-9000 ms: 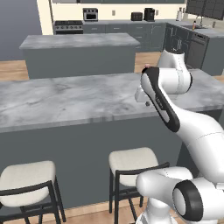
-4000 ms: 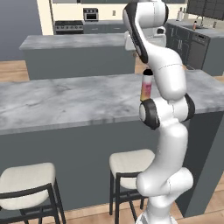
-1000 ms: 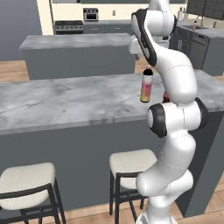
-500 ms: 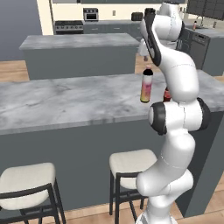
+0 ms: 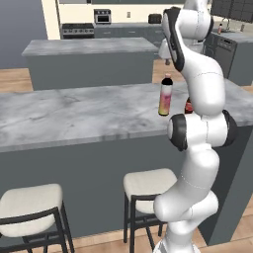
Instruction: Place the large bottle from the dining counter next to the other large bottle outside the sink, and place the small bottle from the dining counter next to the other small bottle inside the sink.
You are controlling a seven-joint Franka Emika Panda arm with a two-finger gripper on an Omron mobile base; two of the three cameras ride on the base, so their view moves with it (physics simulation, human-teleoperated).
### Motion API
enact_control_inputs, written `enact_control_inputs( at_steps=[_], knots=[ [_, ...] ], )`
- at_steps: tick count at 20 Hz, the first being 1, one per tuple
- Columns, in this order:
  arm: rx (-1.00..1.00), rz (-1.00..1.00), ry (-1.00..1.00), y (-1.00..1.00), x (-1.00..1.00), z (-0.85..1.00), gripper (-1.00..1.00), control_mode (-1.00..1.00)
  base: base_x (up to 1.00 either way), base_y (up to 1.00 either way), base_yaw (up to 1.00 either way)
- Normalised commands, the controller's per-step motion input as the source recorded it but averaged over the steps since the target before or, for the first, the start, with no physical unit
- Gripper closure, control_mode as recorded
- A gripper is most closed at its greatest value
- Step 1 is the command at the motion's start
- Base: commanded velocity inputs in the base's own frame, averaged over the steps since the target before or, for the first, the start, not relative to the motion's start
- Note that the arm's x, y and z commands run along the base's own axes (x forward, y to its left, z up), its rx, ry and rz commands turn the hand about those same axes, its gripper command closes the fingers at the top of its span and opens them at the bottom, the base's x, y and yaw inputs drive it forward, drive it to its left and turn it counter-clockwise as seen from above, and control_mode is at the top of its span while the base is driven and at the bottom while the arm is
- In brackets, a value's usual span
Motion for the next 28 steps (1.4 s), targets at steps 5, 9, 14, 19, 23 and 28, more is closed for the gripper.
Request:
enact_control_inputs(
  at_steps=[5,9,14,19,23,28],
  knots=[
    [0.0,0.0,0.02,0.24,-0.35,0.02,-1.0,-1.0,0.0,0.0,0.0],
    [0.0,0.0,0.01,0.18,-0.42,-0.04,-1.0,-1.0,0.0,0.0,0.0],
    [-0.03,0.0,0.03,0.0,-0.06,-0.05,-1.0,-1.0,0.0,0.0,0.0],
    [-0.08,0.0,0.0,0.0,0.13,-0.18,-1.0,-1.0,0.0,0.0,0.0],
    [-0.07,0.0,0.0,0.0,0.07,0.0,-1.0,-1.0,0.0,0.0,0.0],
    [-0.01,0.0,0.04,0.0,0.1,0.0,-1.0,-1.0,0.0,0.0,0.0]
  ],
)
